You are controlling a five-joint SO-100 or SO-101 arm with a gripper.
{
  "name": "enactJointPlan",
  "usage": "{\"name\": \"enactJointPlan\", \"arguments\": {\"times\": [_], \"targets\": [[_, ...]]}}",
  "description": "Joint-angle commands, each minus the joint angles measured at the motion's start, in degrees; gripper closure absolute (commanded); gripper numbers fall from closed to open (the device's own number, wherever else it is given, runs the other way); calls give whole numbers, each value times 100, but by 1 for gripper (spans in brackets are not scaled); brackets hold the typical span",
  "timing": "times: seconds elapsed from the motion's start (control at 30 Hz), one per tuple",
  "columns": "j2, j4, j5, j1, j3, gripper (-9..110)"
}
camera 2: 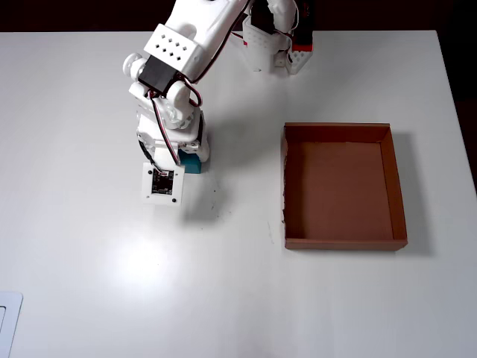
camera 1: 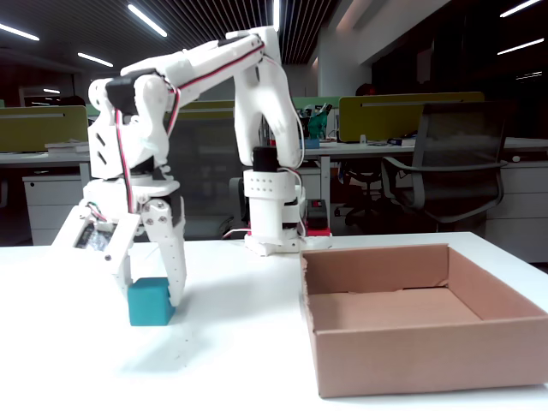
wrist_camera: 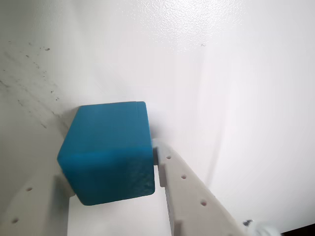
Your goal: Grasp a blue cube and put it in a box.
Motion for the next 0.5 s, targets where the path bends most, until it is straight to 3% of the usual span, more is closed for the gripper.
{"name": "enactJointPlan", "arguments": {"times": [0.0, 0.47], "targets": [[387, -26, 18, -26, -132, 87], [466, 694, 439, -70, -1020, 89]]}}
